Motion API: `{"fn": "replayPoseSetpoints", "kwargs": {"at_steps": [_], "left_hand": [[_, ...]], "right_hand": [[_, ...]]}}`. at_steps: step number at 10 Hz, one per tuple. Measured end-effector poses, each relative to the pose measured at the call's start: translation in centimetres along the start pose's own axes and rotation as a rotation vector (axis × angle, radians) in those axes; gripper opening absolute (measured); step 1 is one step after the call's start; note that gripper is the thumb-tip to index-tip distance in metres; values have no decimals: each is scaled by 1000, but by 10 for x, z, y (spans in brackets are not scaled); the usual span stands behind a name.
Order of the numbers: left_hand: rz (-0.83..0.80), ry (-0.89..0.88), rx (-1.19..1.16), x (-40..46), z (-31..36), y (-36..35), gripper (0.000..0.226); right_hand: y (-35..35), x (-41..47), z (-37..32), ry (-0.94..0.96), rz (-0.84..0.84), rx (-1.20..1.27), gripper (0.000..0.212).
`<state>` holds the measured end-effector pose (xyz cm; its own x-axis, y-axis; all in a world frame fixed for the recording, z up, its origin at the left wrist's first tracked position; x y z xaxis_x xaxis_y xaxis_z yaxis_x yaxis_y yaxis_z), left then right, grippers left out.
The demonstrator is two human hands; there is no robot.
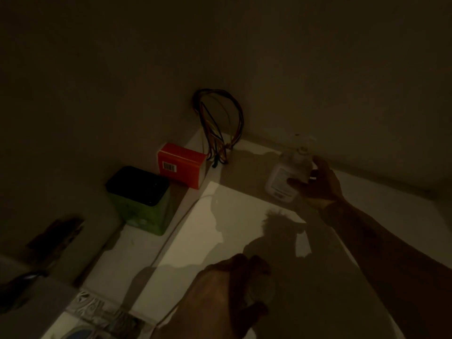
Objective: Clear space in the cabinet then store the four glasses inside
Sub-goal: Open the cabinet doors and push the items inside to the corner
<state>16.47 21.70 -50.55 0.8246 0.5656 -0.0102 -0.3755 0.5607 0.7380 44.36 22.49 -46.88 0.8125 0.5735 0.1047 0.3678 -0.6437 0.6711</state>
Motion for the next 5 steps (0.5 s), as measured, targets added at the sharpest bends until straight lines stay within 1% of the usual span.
{"fn": "replayPoseSetpoints", "kwargs": {"at_steps": [1,2,3,4,5], "left_hand": [[75,-129,150,-16,4,27,53],[173,-257,246,-34,4,53,38],[318,-110,97,-48,-15,96,45],[334,35,122,-58,-40,122,39],[313,113,158,-60,-67,135,41]], "right_hand": [[3,3,-5,49,37,-104,76],[7,1,-4,37,12,-84,68],[2,-13,-6,58,-56,-61,65],[-10,-36,-23,68,-130,-38,62],[-33,-59,-55,148,-211,3,48]]}}
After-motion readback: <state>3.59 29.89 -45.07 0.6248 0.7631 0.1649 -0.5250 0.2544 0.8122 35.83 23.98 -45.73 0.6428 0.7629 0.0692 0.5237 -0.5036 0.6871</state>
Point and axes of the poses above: each hand's wrist, its own x-axis towards the middle knuckle, its own y-axis out of the back of the hand, z = x × y, the point moved 6 cm from there along x, towards the middle knuckle, and after that the axes turned 4 degrees about z, right-handed, at the moved point
